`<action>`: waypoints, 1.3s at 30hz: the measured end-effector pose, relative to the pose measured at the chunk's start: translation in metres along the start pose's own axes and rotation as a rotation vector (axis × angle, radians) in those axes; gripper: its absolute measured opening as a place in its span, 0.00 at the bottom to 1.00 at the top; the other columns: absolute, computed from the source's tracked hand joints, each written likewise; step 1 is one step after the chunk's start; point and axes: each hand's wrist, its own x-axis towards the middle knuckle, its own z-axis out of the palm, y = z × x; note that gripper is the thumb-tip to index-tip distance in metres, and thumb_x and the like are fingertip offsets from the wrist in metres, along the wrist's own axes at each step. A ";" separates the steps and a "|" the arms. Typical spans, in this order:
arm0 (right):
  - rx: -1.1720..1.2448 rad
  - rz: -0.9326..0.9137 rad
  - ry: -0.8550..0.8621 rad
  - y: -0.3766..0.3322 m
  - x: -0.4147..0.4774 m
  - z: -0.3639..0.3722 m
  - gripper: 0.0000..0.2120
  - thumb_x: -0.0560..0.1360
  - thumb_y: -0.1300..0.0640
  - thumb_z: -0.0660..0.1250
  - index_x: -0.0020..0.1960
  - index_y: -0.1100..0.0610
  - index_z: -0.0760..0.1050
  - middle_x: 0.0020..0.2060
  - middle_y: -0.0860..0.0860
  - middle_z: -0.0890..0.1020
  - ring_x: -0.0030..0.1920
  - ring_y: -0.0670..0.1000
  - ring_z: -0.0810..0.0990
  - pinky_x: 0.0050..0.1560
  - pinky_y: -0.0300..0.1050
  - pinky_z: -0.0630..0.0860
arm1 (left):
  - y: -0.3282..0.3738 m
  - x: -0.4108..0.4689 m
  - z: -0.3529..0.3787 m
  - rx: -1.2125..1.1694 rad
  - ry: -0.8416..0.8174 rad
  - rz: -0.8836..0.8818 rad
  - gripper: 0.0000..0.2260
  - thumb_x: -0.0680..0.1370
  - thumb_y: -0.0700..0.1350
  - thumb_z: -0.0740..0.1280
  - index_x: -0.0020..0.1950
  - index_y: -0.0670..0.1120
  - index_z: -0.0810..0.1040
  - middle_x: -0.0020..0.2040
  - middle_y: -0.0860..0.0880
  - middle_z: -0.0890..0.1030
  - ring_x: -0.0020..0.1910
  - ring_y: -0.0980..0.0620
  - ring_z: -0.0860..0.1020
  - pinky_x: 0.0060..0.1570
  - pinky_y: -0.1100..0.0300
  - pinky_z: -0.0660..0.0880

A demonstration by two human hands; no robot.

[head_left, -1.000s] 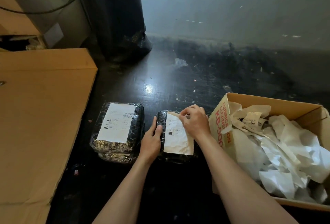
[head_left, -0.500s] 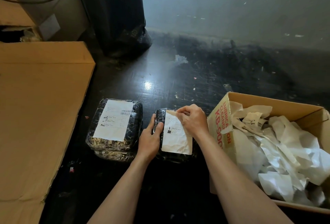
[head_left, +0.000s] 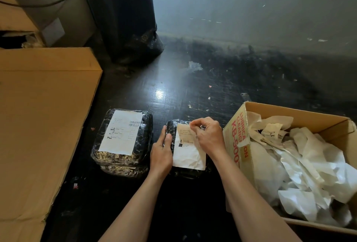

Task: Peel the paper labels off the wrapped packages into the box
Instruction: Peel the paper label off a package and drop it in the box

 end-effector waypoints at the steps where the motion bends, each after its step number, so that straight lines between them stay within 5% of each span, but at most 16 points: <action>1: 0.003 -0.006 0.001 0.000 -0.001 0.000 0.08 0.75 0.58 0.75 0.43 0.44 0.83 0.45 0.43 0.82 0.57 0.53 0.79 0.56 0.51 0.79 | 0.001 -0.001 0.000 0.008 0.002 0.001 0.19 0.84 0.55 0.58 0.76 0.62 0.67 0.37 0.64 0.73 0.41 0.69 0.72 0.54 0.57 0.71; 4: 0.005 -0.016 -0.004 -0.001 -0.002 -0.001 0.06 0.75 0.57 0.75 0.44 0.47 0.84 0.45 0.44 0.82 0.58 0.54 0.79 0.57 0.51 0.79 | 0.001 -0.001 0.001 0.005 0.007 0.007 0.19 0.84 0.56 0.58 0.76 0.62 0.67 0.42 0.63 0.77 0.47 0.65 0.75 0.54 0.58 0.70; 8: 0.012 -0.041 0.006 -0.004 -0.005 -0.001 0.07 0.75 0.57 0.76 0.43 0.44 0.84 0.43 0.42 0.82 0.57 0.54 0.79 0.57 0.55 0.79 | -0.005 0.004 0.002 -0.024 0.011 0.010 0.19 0.84 0.56 0.59 0.76 0.61 0.68 0.66 0.52 0.80 0.59 0.59 0.74 0.62 0.56 0.71; 11: 0.016 -0.046 0.022 -0.005 -0.006 -0.001 0.09 0.75 0.57 0.76 0.42 0.43 0.83 0.43 0.41 0.81 0.56 0.54 0.79 0.56 0.57 0.79 | -0.002 0.003 0.003 -0.013 0.029 0.008 0.19 0.84 0.56 0.58 0.76 0.61 0.68 0.54 0.56 0.83 0.50 0.63 0.75 0.61 0.55 0.73; 13: 0.017 -0.042 0.018 -0.003 -0.008 -0.002 0.08 0.75 0.57 0.75 0.43 0.44 0.84 0.43 0.41 0.81 0.56 0.54 0.79 0.57 0.57 0.78 | -0.001 0.002 0.003 0.021 0.032 0.009 0.19 0.84 0.55 0.58 0.76 0.61 0.68 0.39 0.61 0.76 0.41 0.67 0.73 0.58 0.54 0.74; 15: 0.014 -0.041 0.014 -0.003 -0.008 -0.003 0.06 0.75 0.57 0.75 0.44 0.46 0.85 0.43 0.41 0.81 0.56 0.54 0.79 0.58 0.57 0.78 | -0.001 0.002 0.003 0.041 0.026 0.010 0.19 0.84 0.55 0.58 0.76 0.61 0.67 0.36 0.62 0.72 0.40 0.68 0.72 0.56 0.54 0.74; 18: -0.006 -0.053 0.010 -0.005 -0.010 -0.003 0.05 0.75 0.57 0.75 0.45 0.47 0.85 0.43 0.41 0.81 0.56 0.53 0.78 0.57 0.57 0.78 | -0.005 0.005 0.003 0.070 0.026 0.033 0.20 0.84 0.58 0.57 0.76 0.63 0.67 0.39 0.60 0.76 0.42 0.65 0.75 0.53 0.55 0.74; 22: -0.002 -0.054 0.008 -0.005 -0.010 -0.006 0.04 0.75 0.57 0.75 0.45 0.48 0.86 0.43 0.41 0.81 0.55 0.53 0.78 0.57 0.57 0.78 | -0.013 0.009 0.004 0.122 0.002 0.055 0.22 0.82 0.63 0.57 0.77 0.65 0.65 0.59 0.48 0.82 0.60 0.50 0.79 0.61 0.50 0.75; 28: 0.025 -0.021 0.025 -0.008 -0.008 -0.006 0.09 0.77 0.55 0.74 0.42 0.41 0.82 0.44 0.41 0.82 0.56 0.52 0.77 0.57 0.56 0.77 | -0.005 0.011 -0.016 -0.047 -0.219 0.031 0.27 0.82 0.55 0.65 0.80 0.58 0.62 0.71 0.55 0.75 0.66 0.60 0.73 0.67 0.60 0.69; 34: 0.010 -0.030 -0.002 -0.010 -0.008 -0.007 0.07 0.76 0.55 0.74 0.43 0.43 0.83 0.45 0.41 0.82 0.57 0.52 0.78 0.57 0.51 0.76 | -0.006 0.012 -0.017 -0.018 -0.225 0.050 0.27 0.82 0.52 0.66 0.80 0.59 0.60 0.64 0.60 0.73 0.65 0.63 0.73 0.66 0.63 0.68; 37: 0.013 -0.050 -0.014 -0.008 -0.012 -0.007 0.07 0.76 0.56 0.75 0.44 0.43 0.84 0.45 0.43 0.82 0.57 0.54 0.78 0.57 0.53 0.78 | -0.008 0.010 -0.011 0.030 -0.160 0.063 0.26 0.83 0.53 0.65 0.79 0.61 0.61 0.54 0.67 0.79 0.50 0.74 0.76 0.53 0.70 0.71; 39: 0.019 -0.058 -0.022 -0.008 -0.014 -0.008 0.10 0.75 0.56 0.75 0.43 0.41 0.82 0.44 0.43 0.82 0.57 0.54 0.78 0.58 0.56 0.78 | -0.007 0.009 -0.010 0.059 -0.141 0.085 0.25 0.83 0.54 0.64 0.79 0.62 0.61 0.47 0.67 0.79 0.50 0.70 0.79 0.51 0.69 0.72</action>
